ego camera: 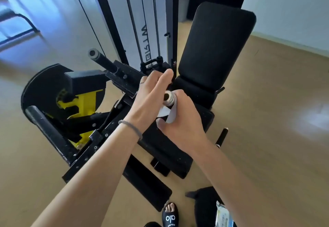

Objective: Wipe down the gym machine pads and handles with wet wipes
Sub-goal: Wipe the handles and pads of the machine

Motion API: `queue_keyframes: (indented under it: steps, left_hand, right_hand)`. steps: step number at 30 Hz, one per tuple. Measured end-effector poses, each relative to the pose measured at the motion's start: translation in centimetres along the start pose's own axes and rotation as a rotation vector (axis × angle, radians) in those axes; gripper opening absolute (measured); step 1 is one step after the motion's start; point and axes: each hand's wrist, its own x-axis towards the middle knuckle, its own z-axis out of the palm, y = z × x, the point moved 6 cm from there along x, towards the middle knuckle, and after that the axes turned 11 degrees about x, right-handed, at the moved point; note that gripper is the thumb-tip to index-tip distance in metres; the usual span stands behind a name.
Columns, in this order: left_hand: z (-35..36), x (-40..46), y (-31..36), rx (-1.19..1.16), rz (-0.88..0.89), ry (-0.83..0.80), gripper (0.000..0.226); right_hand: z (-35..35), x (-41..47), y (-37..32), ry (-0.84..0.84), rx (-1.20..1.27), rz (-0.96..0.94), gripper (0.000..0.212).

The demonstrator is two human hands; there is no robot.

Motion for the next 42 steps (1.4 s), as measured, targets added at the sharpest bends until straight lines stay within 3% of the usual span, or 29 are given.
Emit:
queue_keyframes:
  steps: [3, 7, 12, 14, 18, 21, 24, 29, 33, 35, 38, 42]
  left_hand:
    - [0.1, 0.8, 1.2, 0.095, 0.076, 0.037, 0.040]
    - [1.6, 1.1, 2.8, 0.252, 0.209, -0.060, 0.043]
    - [1.5, 1.0, 1.9, 0.231, 0.152, -0.100, 0.029]
    - [1.6, 1.0, 1.8, 0.221, 0.149, -0.076, 0.031]
    - [1.4, 1.5, 1.9, 0.284, 0.225, -0.004, 0.030]
    - [1.4, 1.4, 2.1, 0.376, 0.249, 0.001, 0.027]
    - [1.4, 1.2, 2.4, 0.416, 0.285, -0.007, 0.022]
    - [1.5, 1.6, 2.0, 0.368, 0.280, -0.005, 0.023]
    - [1.8, 1.6, 1.5, 0.296, 0.262, 0.012, 0.031]
    - [1.8, 1.4, 1.4, 0.291, 0.249, 0.014, 0.032]
    - [1.7, 1.1, 1.6, 0.274, 0.230, 0.011, 0.030]
    - [1.5, 1.0, 1.6, 0.271, 0.208, 0.049, 0.028]
  right_hand:
    - [-0.3, 1.8, 0.0, 0.003, 0.039, 0.013, 0.023]
    - [-0.6, 2.4, 2.4, -0.030, 0.057, 0.030, 0.034]
    - [-0.4, 1.3, 5.5, 0.167, -0.005, 0.138, 0.020]
    - [0.1, 1.2, 3.3, 0.250, -0.011, 0.058, 0.011]
    - [1.4, 1.5, -0.8, 0.393, -0.191, -0.127, 0.019]
    - [0.2, 1.9, 2.3, 0.197, -0.079, -0.016, 0.009]
    - [-0.9, 1.7, 5.4, 0.053, -0.043, 0.145, 0.014]
    - [0.1, 0.8, 5.3, 0.341, 0.083, 0.164, 0.017]
    - [1.5, -0.4, 1.8, 0.533, 0.025, -0.021, 0.026]
    - [1.1, 0.2, 2.0, 0.428, -0.002, -0.033, 0.028]
    - [-0.3, 1.3, 4.9, 0.143, 0.007, 0.067, 0.017]
    - [-0.6, 0.4, 6.1, 0.130, -0.051, 0.009, 0.019]
